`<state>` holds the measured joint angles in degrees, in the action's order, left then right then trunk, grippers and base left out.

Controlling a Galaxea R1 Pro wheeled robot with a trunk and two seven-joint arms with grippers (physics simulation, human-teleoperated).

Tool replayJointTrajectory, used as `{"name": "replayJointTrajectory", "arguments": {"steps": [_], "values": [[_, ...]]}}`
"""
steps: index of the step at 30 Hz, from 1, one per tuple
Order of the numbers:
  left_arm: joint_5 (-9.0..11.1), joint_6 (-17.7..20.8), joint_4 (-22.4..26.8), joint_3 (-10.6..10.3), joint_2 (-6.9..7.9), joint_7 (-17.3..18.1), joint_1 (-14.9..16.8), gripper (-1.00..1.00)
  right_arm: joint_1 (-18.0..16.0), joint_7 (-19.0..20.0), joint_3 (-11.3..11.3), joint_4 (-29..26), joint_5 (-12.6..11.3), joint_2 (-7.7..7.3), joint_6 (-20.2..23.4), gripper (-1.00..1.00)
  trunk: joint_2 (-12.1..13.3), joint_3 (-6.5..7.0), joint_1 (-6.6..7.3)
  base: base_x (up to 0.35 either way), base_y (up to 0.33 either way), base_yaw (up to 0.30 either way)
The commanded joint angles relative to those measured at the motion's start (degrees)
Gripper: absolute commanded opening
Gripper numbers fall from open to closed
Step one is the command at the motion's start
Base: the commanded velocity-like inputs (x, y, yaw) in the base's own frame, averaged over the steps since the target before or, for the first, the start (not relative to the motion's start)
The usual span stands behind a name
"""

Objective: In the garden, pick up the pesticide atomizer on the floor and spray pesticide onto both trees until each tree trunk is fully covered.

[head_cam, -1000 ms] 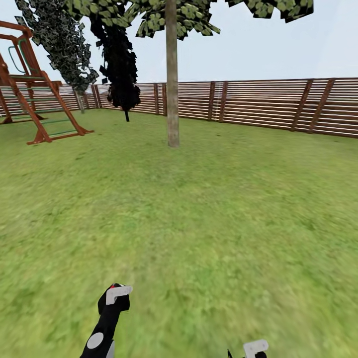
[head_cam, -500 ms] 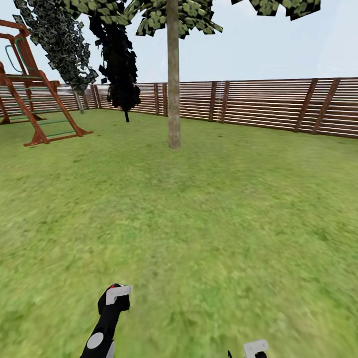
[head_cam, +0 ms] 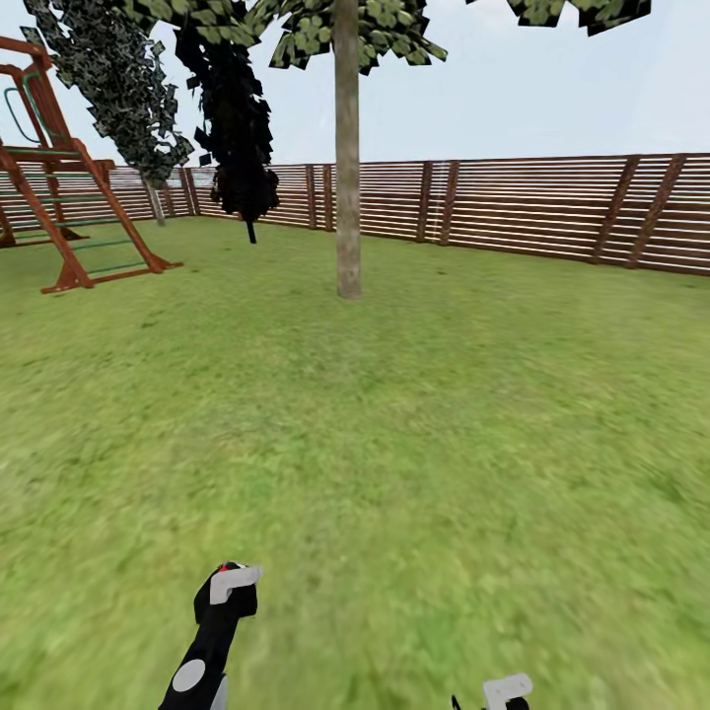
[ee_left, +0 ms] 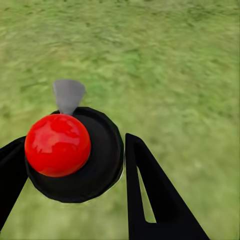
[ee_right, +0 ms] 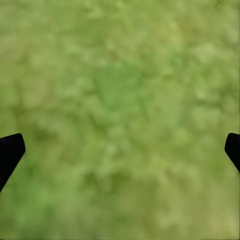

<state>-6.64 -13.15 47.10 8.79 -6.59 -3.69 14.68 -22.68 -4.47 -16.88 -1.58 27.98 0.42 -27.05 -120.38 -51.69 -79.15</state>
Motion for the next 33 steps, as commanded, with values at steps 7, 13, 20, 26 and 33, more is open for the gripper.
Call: {"name": "replayJointTrajectory", "arguments": {"steps": [7,13,20,26,33], "values": [[0.1,-0.1,-0.1,0.0,-0.06,0.2,0.0,-1.0,0.0,0.0,0.0,0.0,0.0,0.02,0.0,1.0,0.0,0.0,0.0,0.338,0.098,0.0],[0.1,-0.2,-0.7,0.0,-0.02,0.3,0.0,-1.0,0.0,0.0,0.0,0.0,0.0,0.01,0.0,1.0,0.0,0.0,0.0,0.338,0.098,0.0],[0.1,-0.5,-1.7,0.0,-1.06,0.3,0.0,-1.0,0.0,0.0,0.0,0.0,0.0,0.01,0.0,1.0,0.0,0.0,0.0,0.338,0.098,0.0],[0.1,-0.5,-1.8,-1.5,-1.42,0.3,0.0,-1.0,0.0,0.0,0.0,0.0,0.0,0.01,0.0,1.0,0.0,0.0,0.0,0.338,0.098,0.0],[0.1,-0.4,-1.8,-1.6,-1.58,0.3,0.0,-1.0,0.0,0.0,0.0,0.0,0.0,0.01,0.0,1.0,0.0,0.0,0.0,0.338,0.098,0.0]]}}
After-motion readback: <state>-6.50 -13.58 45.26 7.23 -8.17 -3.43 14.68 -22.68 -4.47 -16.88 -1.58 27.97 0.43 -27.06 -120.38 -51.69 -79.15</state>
